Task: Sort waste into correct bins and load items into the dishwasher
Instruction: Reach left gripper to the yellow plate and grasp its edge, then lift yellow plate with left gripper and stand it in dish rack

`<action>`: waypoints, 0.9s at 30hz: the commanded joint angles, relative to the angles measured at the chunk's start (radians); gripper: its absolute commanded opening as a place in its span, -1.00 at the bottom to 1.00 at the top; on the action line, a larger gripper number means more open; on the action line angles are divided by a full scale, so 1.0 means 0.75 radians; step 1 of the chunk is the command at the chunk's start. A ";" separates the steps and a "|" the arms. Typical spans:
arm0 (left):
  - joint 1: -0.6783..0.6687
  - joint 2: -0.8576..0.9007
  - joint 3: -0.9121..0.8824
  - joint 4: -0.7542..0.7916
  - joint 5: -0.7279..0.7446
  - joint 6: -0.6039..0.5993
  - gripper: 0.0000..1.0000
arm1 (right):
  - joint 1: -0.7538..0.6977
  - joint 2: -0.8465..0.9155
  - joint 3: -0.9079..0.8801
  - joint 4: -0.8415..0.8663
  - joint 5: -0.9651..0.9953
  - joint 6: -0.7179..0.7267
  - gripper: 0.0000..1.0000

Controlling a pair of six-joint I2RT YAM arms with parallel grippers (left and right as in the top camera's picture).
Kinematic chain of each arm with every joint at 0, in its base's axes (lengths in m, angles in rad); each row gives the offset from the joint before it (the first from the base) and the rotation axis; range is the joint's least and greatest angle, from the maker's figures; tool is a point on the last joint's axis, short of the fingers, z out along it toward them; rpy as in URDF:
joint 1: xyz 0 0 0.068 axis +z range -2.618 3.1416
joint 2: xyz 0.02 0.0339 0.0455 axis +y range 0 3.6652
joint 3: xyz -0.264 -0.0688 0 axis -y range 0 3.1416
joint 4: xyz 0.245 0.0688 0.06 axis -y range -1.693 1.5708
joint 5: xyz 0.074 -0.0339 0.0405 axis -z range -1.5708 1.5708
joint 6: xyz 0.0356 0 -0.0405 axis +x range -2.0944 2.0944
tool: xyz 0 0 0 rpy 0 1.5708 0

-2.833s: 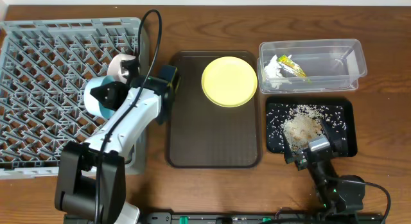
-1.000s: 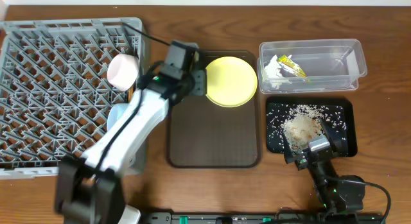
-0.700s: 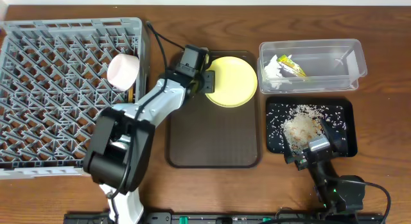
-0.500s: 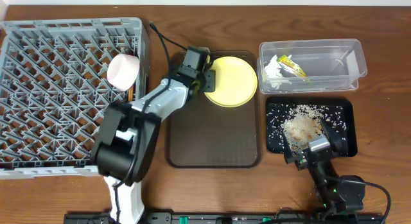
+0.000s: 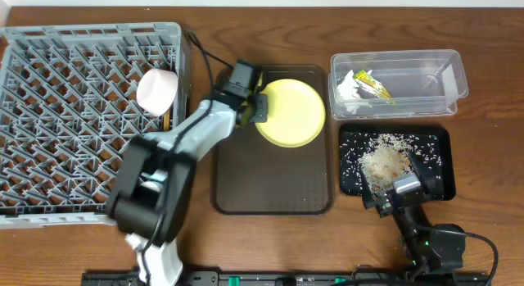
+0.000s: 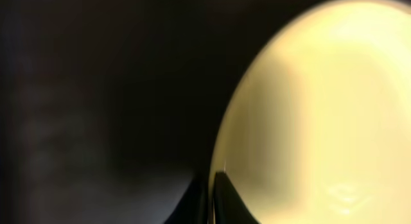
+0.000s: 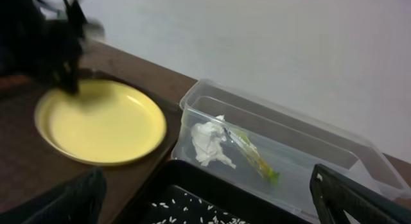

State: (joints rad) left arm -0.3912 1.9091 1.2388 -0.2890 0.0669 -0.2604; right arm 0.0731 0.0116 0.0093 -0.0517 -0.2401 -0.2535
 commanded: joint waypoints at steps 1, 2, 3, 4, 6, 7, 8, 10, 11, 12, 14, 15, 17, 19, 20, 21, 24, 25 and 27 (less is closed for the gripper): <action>0.053 -0.290 0.012 -0.098 -0.148 0.076 -0.89 | -0.011 -0.008 -0.006 -0.001 0.005 0.018 0.98; 0.065 -0.369 0.012 -0.148 -0.186 0.126 -0.88 | -0.011 -0.008 -0.006 -0.001 0.005 0.018 0.99; 0.074 -0.458 0.012 -0.207 -0.246 0.176 -0.88 | -0.011 -0.008 -0.006 0.000 0.005 0.018 0.99; 0.081 -0.534 0.012 -0.257 -0.310 0.218 -0.88 | -0.011 -0.008 -0.006 -0.001 0.005 0.018 0.99; 0.084 -0.676 0.012 -0.367 -0.482 0.318 -0.88 | -0.011 -0.008 -0.006 -0.001 0.005 0.018 0.99; 0.083 -0.740 0.012 -0.421 -0.592 0.362 -0.88 | -0.011 -0.008 -0.006 0.000 0.005 0.018 0.98; 0.083 -0.799 0.012 -0.474 -0.713 0.394 -0.88 | -0.011 -0.008 -0.006 0.000 0.005 0.018 0.99; 0.084 -0.897 0.012 -0.566 -0.965 0.443 -0.88 | -0.011 -0.008 -0.006 0.000 0.005 0.018 0.99; 0.087 -0.930 0.012 -0.599 -1.060 0.458 -0.88 | -0.011 -0.008 -0.006 0.000 0.005 0.018 0.98; 0.093 -0.961 0.012 -0.630 -1.138 0.480 -0.88 | -0.011 -0.008 -0.006 -0.001 0.005 0.018 0.98; 0.107 -0.993 0.012 -0.664 -1.238 0.512 -0.88 | -0.011 -0.008 -0.006 0.000 0.005 0.018 0.99; 0.119 -0.998 0.012 -0.668 -1.282 0.530 -0.88 | -0.011 -0.008 -0.006 0.000 0.005 0.018 0.98; 0.148 -0.991 0.012 -0.658 -1.361 0.600 -0.88 | -0.011 -0.008 -0.006 0.000 0.005 0.018 0.99; 0.186 -0.964 0.012 -0.633 -1.417 0.704 -0.88 | -0.011 -0.008 -0.006 -0.001 0.005 0.018 0.99; 0.208 -0.946 0.012 -0.617 -1.439 0.761 -0.88 | -0.011 -0.008 -0.006 -0.001 0.005 0.018 0.98; 0.235 -0.920 0.012 -0.597 -1.459 0.813 -0.88 | -0.011 -0.008 -0.006 -0.001 0.005 0.018 0.99; 0.308 -0.847 0.012 -0.526 -1.477 0.885 -0.88 | -0.011 -0.008 -0.006 0.000 0.005 0.018 0.99; 0.332 -0.820 0.012 -0.500 -1.477 0.894 -0.88 | -0.011 -0.008 -0.006 0.000 0.005 0.018 0.98; 0.380 -0.761 0.012 -0.453 -1.478 0.907 -0.88 | -0.011 -0.008 -0.006 0.000 0.005 0.018 0.98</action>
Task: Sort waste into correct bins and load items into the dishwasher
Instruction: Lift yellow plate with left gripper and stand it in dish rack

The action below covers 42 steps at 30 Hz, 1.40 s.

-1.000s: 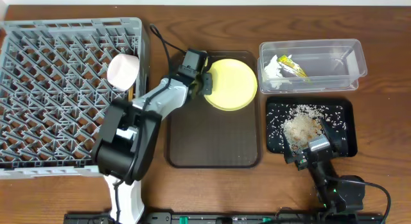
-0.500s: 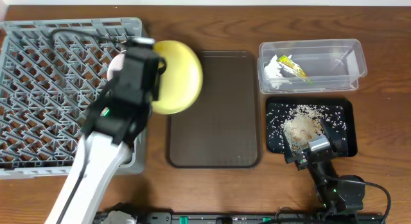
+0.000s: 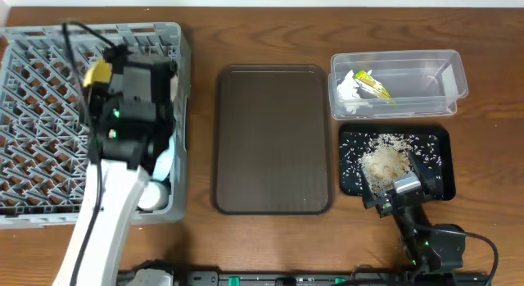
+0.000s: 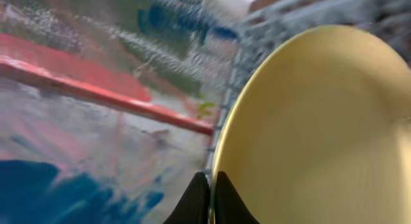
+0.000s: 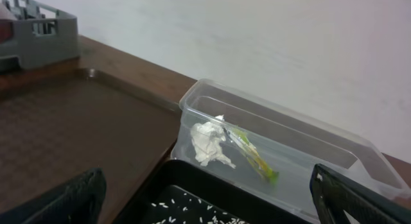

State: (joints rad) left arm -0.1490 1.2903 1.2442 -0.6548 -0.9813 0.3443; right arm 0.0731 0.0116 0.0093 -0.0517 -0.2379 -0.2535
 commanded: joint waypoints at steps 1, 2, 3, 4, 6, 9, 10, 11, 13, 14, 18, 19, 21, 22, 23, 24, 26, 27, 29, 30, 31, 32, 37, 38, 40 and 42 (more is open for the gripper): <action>0.076 0.091 0.005 0.054 -0.079 0.117 -0.88 | -0.011 -0.008 -0.006 -0.001 0.002 0.018 0.99; 0.091 0.117 0.005 0.078 -0.079 0.139 -0.88 | -0.011 -0.008 -0.006 0.000 0.002 0.018 0.99; 0.103 0.140 0.005 0.101 -0.079 0.154 -0.88 | -0.011 -0.008 -0.006 -0.001 0.002 0.018 0.98; 0.111 0.160 0.005 0.126 -0.079 0.166 -0.88 | -0.011 -0.008 -0.006 -0.001 0.002 0.018 0.98; 0.123 0.196 0.005 0.173 -0.079 0.195 -0.88 | -0.011 -0.008 -0.006 -0.001 0.002 0.018 0.98; 0.137 0.228 0.005 0.227 -0.079 0.246 -0.88 | -0.011 -0.008 -0.006 -0.001 0.002 0.018 0.99; 0.143 0.237 0.005 0.248 -0.079 0.269 -0.88 | -0.011 -0.008 -0.006 0.000 0.002 0.018 0.99; 0.151 0.247 0.005 0.268 -0.075 0.295 -0.88 | -0.011 -0.008 -0.006 0.000 0.002 0.018 0.99; 0.165 0.264 0.005 0.303 -0.053 0.362 -0.88 | -0.011 -0.008 -0.006 -0.001 0.002 0.018 0.98; 0.172 0.271 0.005 0.318 -0.044 0.381 -0.88 | -0.011 -0.008 -0.006 0.000 0.002 0.018 0.98; 0.212 0.281 0.005 0.379 0.005 0.411 -0.88 | -0.011 -0.008 -0.006 0.000 0.002 0.018 0.99; 0.221 0.281 0.005 0.394 0.025 0.440 -0.88 | -0.011 -0.008 -0.006 0.000 0.002 0.018 0.99; 0.234 0.281 0.005 0.418 0.057 0.495 -0.88 | -0.011 -0.008 -0.006 0.000 0.002 0.018 0.98; 0.240 0.281 0.005 0.426 0.072 0.516 -0.88 | -0.011 -0.008 -0.006 -0.001 0.002 0.018 0.98; 0.242 0.281 0.005 0.428 0.080 0.524 -0.88 | -0.011 -0.008 -0.006 0.000 0.002 0.018 0.98; 0.242 0.281 0.005 0.426 0.090 0.523 -0.88 | -0.011 -0.008 -0.006 0.000 0.002 0.018 0.99; 0.242 0.281 0.004 0.403 0.131 0.524 -0.88 | -0.011 -0.008 -0.006 0.000 0.002 0.018 0.99; 0.242 0.281 0.004 0.391 0.155 0.523 -0.88 | -0.011 -0.008 -0.006 0.000 0.002 0.018 0.98; 0.242 0.284 -0.004 0.387 0.179 0.525 -0.87 | -0.011 -0.008 -0.006 -0.001 0.002 0.018 0.99; 0.242 0.285 -0.010 0.388 0.182 0.541 -0.88 | -0.011 -0.008 -0.006 0.000 0.002 0.018 0.99; 0.242 0.286 -0.017 0.393 0.185 0.550 -0.88 | -0.011 -0.008 -0.006 0.000 0.002 0.018 0.98; 0.242 0.288 -0.023 0.393 0.203 0.554 -0.88 | -0.011 -0.008 -0.006 0.000 0.002 0.018 0.98; 0.242 0.307 -0.026 0.393 0.227 0.553 -0.88 | -0.011 -0.008 -0.006 0.000 0.002 0.018 0.99; 0.242 0.309 -0.026 0.392 0.226 0.553 -0.88 | -0.011 -0.008 -0.006 -0.001 0.002 0.018 0.98; 0.242 0.309 -0.026 0.393 0.224 0.553 -0.88 | -0.011 -0.008 -0.006 -0.001 0.002 0.018 0.99; 0.243 0.309 -0.026 0.401 0.197 0.554 -0.88 | -0.011 -0.008 -0.006 0.000 0.002 0.018 0.98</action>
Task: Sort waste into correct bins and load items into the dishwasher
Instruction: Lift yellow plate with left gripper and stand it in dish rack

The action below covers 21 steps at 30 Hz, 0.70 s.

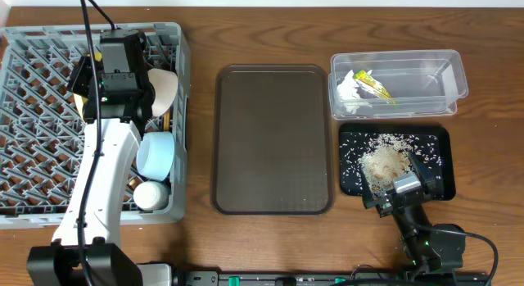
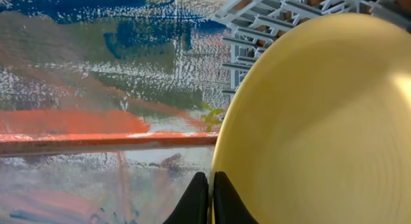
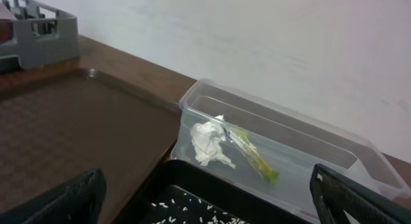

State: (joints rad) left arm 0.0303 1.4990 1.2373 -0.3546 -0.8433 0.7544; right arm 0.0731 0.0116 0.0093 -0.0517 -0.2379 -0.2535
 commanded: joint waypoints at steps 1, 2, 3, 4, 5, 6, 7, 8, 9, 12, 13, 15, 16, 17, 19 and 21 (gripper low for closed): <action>0.007 0.031 -0.017 0.020 -0.004 0.008 -0.88 | -0.011 -0.008 -0.006 -0.001 0.002 0.018 0.98; 0.011 0.031 -0.017 0.048 -0.026 0.016 -0.88 | -0.011 -0.008 -0.006 -0.001 0.002 0.018 0.98; 0.015 0.031 -0.017 0.074 -0.037 0.035 -0.88 | -0.011 -0.008 -0.006 0.000 0.002 0.018 0.98; 0.018 0.031 -0.017 0.093 -0.039 0.060 -0.88 | -0.011 -0.008 -0.006 0.000 0.002 0.018 0.99; 0.018 0.031 -0.017 0.104 -0.039 0.082 -0.88 | -0.011 -0.008 -0.006 -0.001 0.002 0.018 0.98; 0.018 0.031 -0.017 0.109 -0.038 0.094 -0.88 | -0.011 -0.008 -0.006 0.000 0.002 0.018 0.99; 0.018 0.031 -0.017 0.112 -0.037 0.097 -0.88 | -0.011 -0.008 -0.006 -0.001 0.002 0.018 0.98; 0.018 0.031 -0.017 0.111 -0.034 0.096 -0.88 | -0.011 -0.008 -0.006 0.000 0.002 0.018 0.98; 0.018 0.032 -0.017 0.109 -0.025 0.096 -0.88 | -0.011 -0.008 -0.006 -0.001 0.002 0.018 0.99; 0.018 0.032 -0.021 0.107 -0.007 0.096 -0.88 | -0.011 -0.008 -0.006 0.000 0.002 0.018 0.98; 0.018 0.032 -0.024 0.107 -0.007 0.096 -0.88 | -0.011 -0.008 -0.006 0.000 0.002 0.018 0.99; 0.028 0.032 -0.024 0.112 -0.002 0.096 -0.88 | -0.011 -0.008 -0.006 -0.001 0.002 0.018 0.99; 0.035 0.032 -0.024 0.116 -0.002 0.096 -0.88 | -0.011 -0.008 -0.006 0.000 0.002 0.018 0.98; 0.043 0.032 -0.024 0.119 -0.003 0.096 -0.88 | -0.011 -0.008 -0.006 0.000 0.002 0.018 0.99; 0.057 0.032 -0.024 0.117 -0.003 0.096 -0.88 | -0.011 -0.008 -0.006 0.000 0.002 0.018 0.98; 0.068 0.032 -0.024 0.117 -0.002 0.093 -0.88 | -0.011 -0.008 -0.006 0.000 0.002 0.018 0.99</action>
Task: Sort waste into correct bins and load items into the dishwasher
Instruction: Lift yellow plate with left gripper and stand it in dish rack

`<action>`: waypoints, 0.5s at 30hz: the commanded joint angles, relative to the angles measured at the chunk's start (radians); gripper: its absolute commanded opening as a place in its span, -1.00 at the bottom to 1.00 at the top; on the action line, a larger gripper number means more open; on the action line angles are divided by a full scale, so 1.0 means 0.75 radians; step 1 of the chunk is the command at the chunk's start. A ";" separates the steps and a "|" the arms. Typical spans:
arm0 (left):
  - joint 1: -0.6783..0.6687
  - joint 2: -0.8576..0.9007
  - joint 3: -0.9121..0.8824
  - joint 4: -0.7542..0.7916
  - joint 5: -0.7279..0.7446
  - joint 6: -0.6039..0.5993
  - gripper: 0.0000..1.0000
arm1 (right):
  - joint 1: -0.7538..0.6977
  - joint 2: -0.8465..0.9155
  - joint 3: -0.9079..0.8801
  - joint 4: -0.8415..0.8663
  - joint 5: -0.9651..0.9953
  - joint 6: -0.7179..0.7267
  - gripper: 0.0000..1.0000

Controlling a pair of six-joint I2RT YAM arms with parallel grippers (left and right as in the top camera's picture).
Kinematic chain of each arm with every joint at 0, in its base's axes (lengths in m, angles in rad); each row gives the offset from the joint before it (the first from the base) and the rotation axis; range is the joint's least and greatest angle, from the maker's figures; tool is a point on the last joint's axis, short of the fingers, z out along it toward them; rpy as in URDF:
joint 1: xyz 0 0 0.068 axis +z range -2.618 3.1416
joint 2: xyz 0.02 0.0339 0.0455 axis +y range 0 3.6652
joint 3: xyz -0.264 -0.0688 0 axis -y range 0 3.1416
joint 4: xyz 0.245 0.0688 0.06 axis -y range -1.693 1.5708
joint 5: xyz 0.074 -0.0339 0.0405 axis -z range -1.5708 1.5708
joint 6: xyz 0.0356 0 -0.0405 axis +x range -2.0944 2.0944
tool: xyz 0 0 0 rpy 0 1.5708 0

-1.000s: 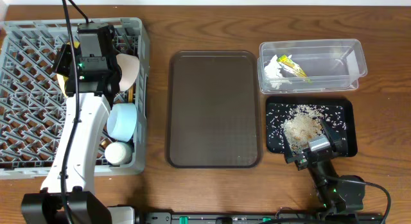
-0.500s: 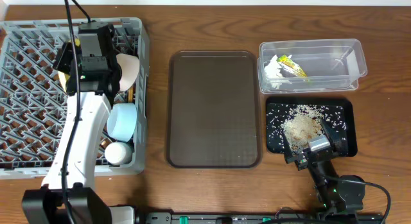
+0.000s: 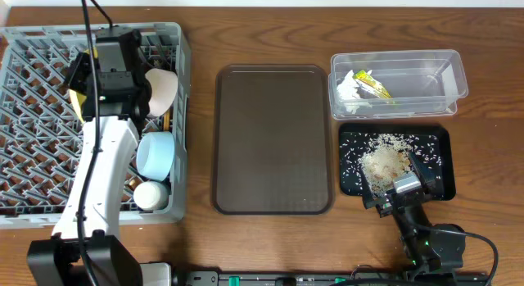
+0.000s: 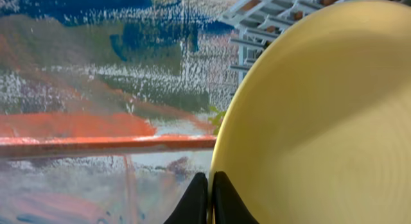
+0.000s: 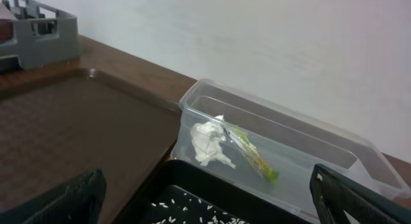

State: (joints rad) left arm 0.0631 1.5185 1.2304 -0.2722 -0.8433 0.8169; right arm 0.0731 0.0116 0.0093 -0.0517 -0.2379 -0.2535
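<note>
My left gripper (image 4: pixel 210 185) is shut on the rim of a yellow plate (image 4: pixel 321 121), which fills the right of the left wrist view. Overhead, the left gripper (image 3: pixel 82 88) hangs over the far part of the grey dish rack (image 3: pixel 41 179). Only a sliver of the plate (image 3: pixel 77 99) shows beside the arm, standing on edge. My right gripper (image 5: pixel 205 214) is open and holds nothing. It rests at the near right by the black bin (image 3: pixel 438 138) that holds rice.
A cream bowl (image 3: pixel 164 89), a light blue cup (image 3: pixel 154 155) and a white round item (image 3: pixel 147 194) sit along the rack's right side. The brown tray (image 3: pixel 274 138) lies mid-table. A clear bin (image 3: pixel 399 83) at the far right holds a tissue and a wrapper.
The left gripper, with the plate in it, has shifted slightly toward the far left over the rack. The right arm has not moved.
My left gripper was shut on the rim of the yellow plate lying on the brown tray. Then the plate was off the tray and held over the rack's right side. Since then it has stayed gripped on edge over the rack's far part.
</note>
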 commanded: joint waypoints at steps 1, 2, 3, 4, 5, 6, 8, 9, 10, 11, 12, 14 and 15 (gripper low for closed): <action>0.027 0.006 -0.015 0.008 -0.002 0.007 -0.88 | -0.011 -0.008 -0.006 -0.001 0.002 0.018 0.98; 0.028 0.006 -0.015 0.008 -0.002 0.007 -0.88 | -0.011 -0.008 -0.006 -0.001 0.002 0.018 0.99; 0.030 0.006 -0.015 0.007 0.004 0.007 -0.88 | -0.011 -0.008 -0.006 0.000 0.002 0.018 0.98; 0.029 0.006 -0.015 0.004 0.022 0.007 -0.88 | -0.011 -0.008 -0.006 -0.001 0.002 0.018 0.99; 0.029 0.006 -0.016 -0.009 0.046 0.007 -0.88 | -0.011 -0.008 -0.006 -0.001 0.002 0.018 0.99; 0.029 0.006 -0.017 -0.017 0.064 0.007 -0.88 | -0.011 -0.008 -0.006 0.000 0.002 0.018 0.99; 0.029 0.006 -0.027 -0.023 0.068 -0.014 -0.88 | -0.011 -0.008 -0.006 0.000 0.002 0.018 0.98; 0.029 0.006 -0.034 -0.023 0.068 -0.019 -0.88 | -0.011 -0.008 -0.006 -0.001 0.002 0.018 0.99; 0.029 0.006 -0.040 -0.023 0.068 -0.019 -0.88 | -0.011 -0.008 -0.006 -0.001 0.002 0.018 0.99; 0.029 0.006 -0.043 -0.024 0.068 -0.021 -0.88 | -0.011 -0.008 -0.006 -0.001 0.002 0.018 0.99; 0.028 0.006 -0.043 -0.025 0.068 -0.028 -0.88 | -0.011 -0.008 -0.006 0.000 0.002 0.018 0.98; 0.022 0.005 -0.043 -0.024 0.067 -0.035 -0.66 | -0.011 -0.008 -0.006 -0.001 0.002 0.018 0.99; 0.016 0.005 -0.043 -0.024 0.066 -0.042 -0.43 | -0.011 -0.008 -0.006 -0.001 0.002 0.018 0.99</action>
State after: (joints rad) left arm 0.0822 1.5188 1.2114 -0.2893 -0.7925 0.8108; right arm 0.0731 0.0116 0.0093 -0.0517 -0.2379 -0.2535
